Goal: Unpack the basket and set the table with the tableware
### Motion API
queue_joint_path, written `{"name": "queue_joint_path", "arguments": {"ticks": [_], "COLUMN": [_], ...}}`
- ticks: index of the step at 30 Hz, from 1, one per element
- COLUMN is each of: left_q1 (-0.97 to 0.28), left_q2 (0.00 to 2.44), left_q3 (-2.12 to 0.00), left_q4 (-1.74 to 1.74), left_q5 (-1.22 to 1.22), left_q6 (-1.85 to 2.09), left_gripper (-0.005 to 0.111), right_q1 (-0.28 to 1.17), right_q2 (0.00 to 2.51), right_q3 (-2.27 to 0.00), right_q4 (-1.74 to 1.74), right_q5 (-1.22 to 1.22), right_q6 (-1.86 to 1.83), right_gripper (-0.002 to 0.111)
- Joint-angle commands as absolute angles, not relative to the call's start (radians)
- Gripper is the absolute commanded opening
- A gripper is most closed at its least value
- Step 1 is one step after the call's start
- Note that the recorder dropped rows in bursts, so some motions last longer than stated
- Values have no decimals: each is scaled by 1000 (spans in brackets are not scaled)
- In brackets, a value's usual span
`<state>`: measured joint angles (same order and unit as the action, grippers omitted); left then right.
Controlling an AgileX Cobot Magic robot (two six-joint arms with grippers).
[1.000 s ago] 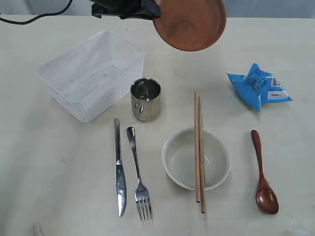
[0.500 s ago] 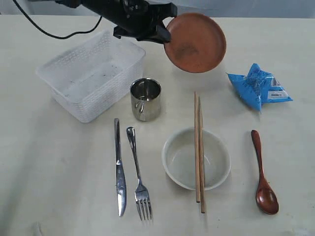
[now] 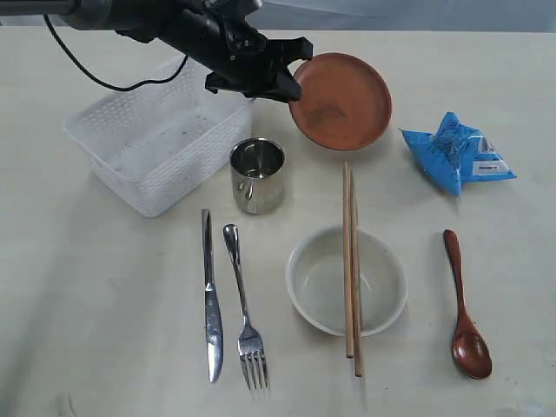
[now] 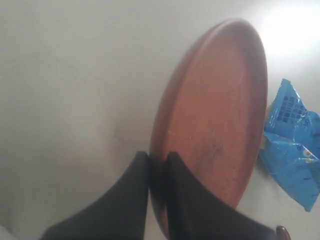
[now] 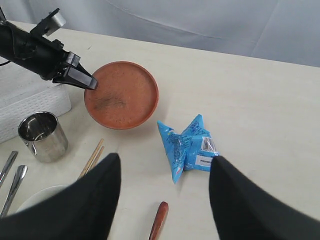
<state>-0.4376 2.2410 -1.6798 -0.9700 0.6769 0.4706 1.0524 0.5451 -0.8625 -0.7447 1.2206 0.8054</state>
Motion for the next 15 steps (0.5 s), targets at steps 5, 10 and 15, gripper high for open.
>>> {"name": "queue_joint_path", "arguments": {"ticks": [5, 10, 15], "left_q1": [-441, -441, -441], "left_q2": [2261, 2261, 2261], "left_q3": [-1684, -1684, -1684], "left_q4": [-973, -975, -975], "left_q5": [681, 677, 722], "left_q6": [487, 489, 499], "left_gripper": [0, 0, 0], "right_q1": [1049, 1049, 1049], "right_q2": [541, 541, 541], "right_q3": [-860, -860, -860], "right_q4": [-767, -767, -767], "right_q5": [1221, 1221, 1221], "right_q6": [797, 797, 797], "right_gripper": [52, 52, 52]}}
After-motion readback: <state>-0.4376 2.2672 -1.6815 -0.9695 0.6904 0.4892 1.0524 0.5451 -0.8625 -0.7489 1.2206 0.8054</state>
